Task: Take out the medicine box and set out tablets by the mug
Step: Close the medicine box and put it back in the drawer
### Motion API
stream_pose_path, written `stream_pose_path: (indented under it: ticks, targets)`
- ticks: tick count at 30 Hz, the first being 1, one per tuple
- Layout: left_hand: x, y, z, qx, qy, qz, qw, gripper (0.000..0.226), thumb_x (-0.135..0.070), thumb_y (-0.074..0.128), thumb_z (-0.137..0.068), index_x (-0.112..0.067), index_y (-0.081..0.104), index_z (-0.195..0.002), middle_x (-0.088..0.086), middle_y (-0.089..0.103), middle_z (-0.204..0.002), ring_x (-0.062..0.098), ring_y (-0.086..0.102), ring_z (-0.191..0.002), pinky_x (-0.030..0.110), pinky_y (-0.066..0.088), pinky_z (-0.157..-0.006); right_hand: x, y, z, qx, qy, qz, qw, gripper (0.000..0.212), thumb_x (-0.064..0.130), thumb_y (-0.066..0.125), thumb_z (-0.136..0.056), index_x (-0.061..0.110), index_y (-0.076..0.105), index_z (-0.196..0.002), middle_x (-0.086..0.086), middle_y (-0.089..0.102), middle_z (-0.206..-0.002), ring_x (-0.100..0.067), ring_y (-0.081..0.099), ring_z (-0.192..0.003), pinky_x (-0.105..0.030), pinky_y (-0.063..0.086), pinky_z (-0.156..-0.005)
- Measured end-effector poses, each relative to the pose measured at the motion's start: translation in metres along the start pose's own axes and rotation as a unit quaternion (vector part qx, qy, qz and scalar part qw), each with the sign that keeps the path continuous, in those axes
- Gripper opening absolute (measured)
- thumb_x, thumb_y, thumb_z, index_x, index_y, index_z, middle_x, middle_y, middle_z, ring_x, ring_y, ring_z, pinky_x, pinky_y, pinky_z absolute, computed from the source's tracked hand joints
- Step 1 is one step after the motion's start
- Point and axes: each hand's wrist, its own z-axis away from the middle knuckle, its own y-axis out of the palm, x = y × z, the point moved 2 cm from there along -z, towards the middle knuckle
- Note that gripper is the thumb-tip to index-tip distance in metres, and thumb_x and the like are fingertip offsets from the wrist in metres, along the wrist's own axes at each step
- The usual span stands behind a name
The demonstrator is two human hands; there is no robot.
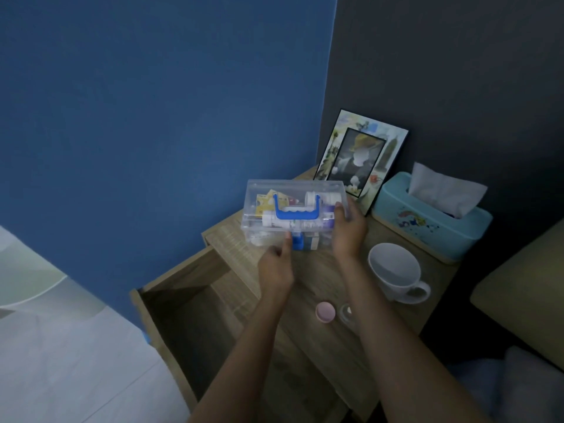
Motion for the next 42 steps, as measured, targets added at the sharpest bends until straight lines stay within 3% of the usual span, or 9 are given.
stream_pose_path:
  ticks: [15,19,23,27,31,34,36,38,42]
  targets:
    - [-0.019,0.006,-0.009,0.003,0.06,-0.043,0.997,0.044,-0.042,0.045,-0.097,-0.008,0.068,-0.083,0.006,0.069,-0.08,0.02,0.064,-0.076,0.029,0.048,-0.07,-0.002,-0.002,-0.002,0.025,-0.007,0.05,0.998,0.041,0.018,0.047,-0.099,0.012,0.051,-0.139,-0.012,0.065,-0.128,-0.026,0.064,-0.112,-0.047,0.053,-0.096]
    - [-0.024,0.01,-0.024,-0.007,0.023,-0.098,0.995,0.056,-0.05,0.042,-0.095,-0.003,0.071,-0.092,0.012,0.072,-0.091,0.025,0.067,-0.086,0.034,0.05,-0.079,-0.003,-0.004,-0.003,0.027,-0.027,0.045,0.998,0.04,0.015,0.048,-0.098,0.01,0.052,-0.138,-0.01,0.065,-0.127,-0.024,0.065,-0.111,-0.038,0.054,-0.093]
    - [-0.019,0.011,-0.019,0.068,-0.011,0.057,0.996,0.04,-0.045,0.044,-0.096,-0.013,0.064,-0.082,0.007,0.065,-0.077,0.018,0.059,-0.07,0.028,0.047,-0.067,-0.002,-0.003,-0.003,0.024,-0.045,0.054,0.997,0.038,0.014,0.047,-0.098,0.009,0.055,-0.135,-0.01,0.068,-0.119,-0.017,0.066,-0.097,-0.023,0.052,-0.077]
    - [-0.017,0.001,-0.014,0.108,0.009,0.035,0.994,0.046,-0.047,0.037,-0.098,-0.015,0.066,-0.084,0.011,0.067,-0.084,0.02,0.06,-0.077,0.033,0.049,-0.073,-0.003,-0.004,-0.004,0.027,-0.037,0.056,0.997,0.04,0.015,0.046,-0.099,0.009,0.052,-0.138,-0.012,0.066,-0.125,-0.022,0.066,-0.107,-0.04,0.054,-0.092]
    - [-0.043,-0.027,-0.017,-0.118,0.146,-0.127,0.974,0.051,-0.059,0.035,-0.093,-0.02,0.059,-0.071,-0.004,0.059,-0.064,0.011,0.056,-0.06,0.025,0.037,-0.052,-0.005,-0.003,-0.004,0.023,-0.034,0.043,0.998,0.041,0.016,0.046,-0.099,0.009,0.05,-0.139,-0.011,0.065,-0.125,-0.016,0.067,-0.098,-0.031,0.056,-0.084]
    - [-0.064,-0.05,-0.04,-0.221,0.216,-0.086,0.947,0.036,-0.05,0.052,-0.09,-0.015,0.059,-0.082,0.001,0.062,-0.084,0.018,0.058,-0.083,0.026,0.04,-0.065,-0.007,-0.002,-0.004,0.017,-0.029,0.032,0.999,0.04,0.014,0.046,-0.099,0.008,0.05,-0.139,-0.01,0.064,-0.128,-0.019,0.066,-0.106,-0.027,0.055,-0.089]
    - [-0.065,-0.055,-0.064,-0.199,0.196,-0.136,0.951,0.046,-0.048,0.058,-0.088,-0.007,0.06,-0.109,0.011,0.06,-0.113,0.025,0.053,-0.11,0.031,0.04,-0.087,-0.007,-0.001,-0.002,0.014,-0.035,0.03,0.999,0.038,0.014,0.046,-0.099,0.009,0.054,-0.136,-0.007,0.068,-0.117,-0.006,0.066,-0.086,-0.01,0.052,-0.072]
    - [-0.057,-0.053,-0.085,-0.117,0.127,-0.174,0.969,0.064,-0.05,0.059,-0.087,-0.003,0.05,-0.13,0.017,0.052,-0.133,0.03,0.045,-0.127,0.035,0.036,-0.101,-0.006,0.0,-0.003,0.011,-0.027,0.028,0.999,0.037,0.015,0.047,-0.099,0.009,0.055,-0.134,-0.008,0.068,-0.117,-0.012,0.067,-0.09,-0.018,0.055,-0.077]
    - [-0.042,-0.049,-0.103,0.013,0.052,-0.031,0.998,0.046,-0.044,0.06,-0.088,-0.004,0.063,-0.112,0.01,0.067,-0.11,0.028,0.061,-0.108,0.033,0.047,-0.087,-0.004,-0.003,-0.012,-0.009,0.038,0.003,0.999,0.027,0.015,0.058,-0.091,0.009,0.064,-0.117,-0.011,0.069,-0.113,-0.025,0.068,-0.098,-0.034,0.057,-0.079]
